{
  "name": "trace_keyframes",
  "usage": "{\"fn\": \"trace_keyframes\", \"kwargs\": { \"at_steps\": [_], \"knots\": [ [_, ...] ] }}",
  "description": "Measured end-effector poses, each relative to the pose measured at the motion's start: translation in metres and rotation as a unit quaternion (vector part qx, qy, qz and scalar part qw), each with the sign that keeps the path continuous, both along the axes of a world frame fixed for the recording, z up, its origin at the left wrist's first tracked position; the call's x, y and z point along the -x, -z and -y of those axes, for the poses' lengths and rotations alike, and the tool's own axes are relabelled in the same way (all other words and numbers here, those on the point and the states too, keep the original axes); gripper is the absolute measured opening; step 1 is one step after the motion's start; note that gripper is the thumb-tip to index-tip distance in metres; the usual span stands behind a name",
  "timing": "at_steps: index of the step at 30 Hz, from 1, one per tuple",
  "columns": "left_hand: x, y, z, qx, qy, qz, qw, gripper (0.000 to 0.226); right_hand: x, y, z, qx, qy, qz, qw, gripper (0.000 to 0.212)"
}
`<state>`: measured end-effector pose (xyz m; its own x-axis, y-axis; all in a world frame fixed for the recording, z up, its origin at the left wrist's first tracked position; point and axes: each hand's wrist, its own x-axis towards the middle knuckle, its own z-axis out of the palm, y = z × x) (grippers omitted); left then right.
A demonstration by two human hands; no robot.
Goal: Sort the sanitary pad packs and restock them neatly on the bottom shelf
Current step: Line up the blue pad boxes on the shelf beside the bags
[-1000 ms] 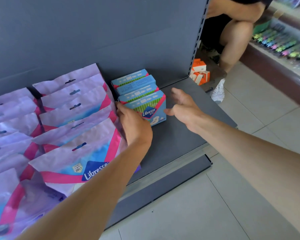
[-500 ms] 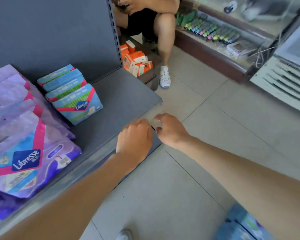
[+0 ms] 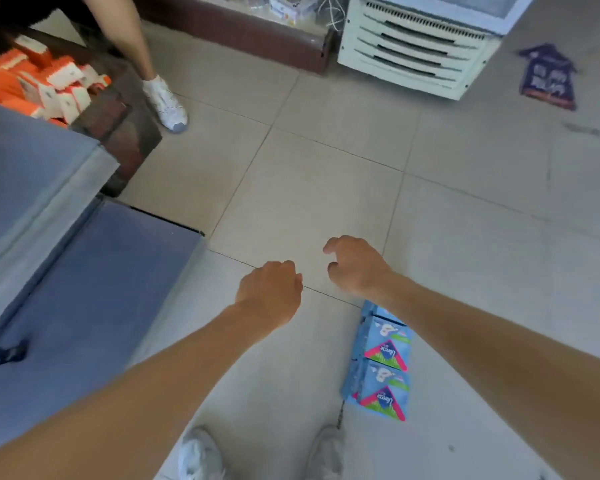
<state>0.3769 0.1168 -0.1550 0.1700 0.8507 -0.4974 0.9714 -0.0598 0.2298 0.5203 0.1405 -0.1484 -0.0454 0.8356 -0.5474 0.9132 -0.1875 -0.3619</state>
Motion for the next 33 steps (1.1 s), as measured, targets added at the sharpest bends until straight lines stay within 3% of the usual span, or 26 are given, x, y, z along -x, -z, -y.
{"fn": "trace_keyframes", "kwargs": {
  "at_steps": [12, 19, 27, 33],
  "knots": [
    [-0.145, 0.066, 0.074, 0.071, 0.095, 0.001, 0.993, 0.036, -0.173, 0.066, 0.126, 0.048, 0.194, -0.008, 0.980, 0.038],
    [-0.189, 0.115, 0.097, 0.123, 0.062, -0.003, 0.990, 0.036, -0.225, 0.118, 0.184, 0.101, 0.237, 0.008, 0.966, 0.036],
    [-0.194, 0.183, 0.106, 0.191, -0.055, 0.043, 0.979, 0.033, -0.227, 0.187, 0.209, 0.142, 0.292, -0.020, 0.946, 0.033],
    [-0.194, 0.255, 0.124, 0.217, -0.093, 0.046, 0.971, 0.027, -0.223, 0.264, 0.226, 0.181, 0.391, -0.058, 0.901, 0.029]
  ]
}}
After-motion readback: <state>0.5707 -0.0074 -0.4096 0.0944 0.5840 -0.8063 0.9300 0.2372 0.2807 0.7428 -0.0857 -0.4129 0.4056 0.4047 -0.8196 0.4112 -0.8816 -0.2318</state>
